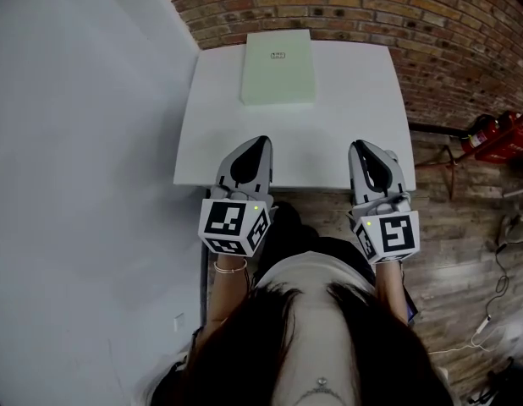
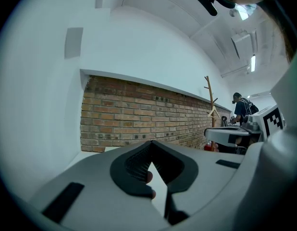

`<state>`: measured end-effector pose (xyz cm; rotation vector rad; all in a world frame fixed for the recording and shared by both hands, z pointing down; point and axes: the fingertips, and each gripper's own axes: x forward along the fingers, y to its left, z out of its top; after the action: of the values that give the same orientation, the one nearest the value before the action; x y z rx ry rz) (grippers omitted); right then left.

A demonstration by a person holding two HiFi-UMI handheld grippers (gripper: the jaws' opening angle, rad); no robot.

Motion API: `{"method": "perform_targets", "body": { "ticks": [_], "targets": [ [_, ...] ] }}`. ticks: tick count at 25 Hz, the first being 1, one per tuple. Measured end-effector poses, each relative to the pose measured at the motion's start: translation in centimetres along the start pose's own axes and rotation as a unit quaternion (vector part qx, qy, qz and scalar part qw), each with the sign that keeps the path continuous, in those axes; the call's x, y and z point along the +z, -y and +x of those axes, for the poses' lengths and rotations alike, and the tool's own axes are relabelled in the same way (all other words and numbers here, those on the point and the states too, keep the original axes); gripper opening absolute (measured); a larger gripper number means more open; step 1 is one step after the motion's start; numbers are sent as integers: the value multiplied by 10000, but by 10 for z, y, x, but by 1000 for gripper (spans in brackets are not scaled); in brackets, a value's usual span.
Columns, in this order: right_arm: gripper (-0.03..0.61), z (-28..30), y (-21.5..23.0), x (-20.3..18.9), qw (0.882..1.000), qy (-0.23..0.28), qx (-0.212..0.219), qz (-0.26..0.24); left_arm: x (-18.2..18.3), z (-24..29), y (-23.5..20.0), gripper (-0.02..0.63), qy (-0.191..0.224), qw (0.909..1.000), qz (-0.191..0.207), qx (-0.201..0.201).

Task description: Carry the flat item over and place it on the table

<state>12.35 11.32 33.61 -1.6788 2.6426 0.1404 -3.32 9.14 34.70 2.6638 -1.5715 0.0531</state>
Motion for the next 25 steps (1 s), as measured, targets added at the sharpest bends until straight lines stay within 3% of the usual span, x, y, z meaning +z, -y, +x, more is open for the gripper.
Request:
{"method": "perform_targets", "body": {
  "ticks": [9,25],
  "targets": [
    [51,0,-1,7,9997,167,-115,-113,5,1,-4,11,188,9998,84,-21],
    [46,12,4,5,9996,84,-243,-105,5,18,-12,11,130,9998,60,-121]
  ]
}}
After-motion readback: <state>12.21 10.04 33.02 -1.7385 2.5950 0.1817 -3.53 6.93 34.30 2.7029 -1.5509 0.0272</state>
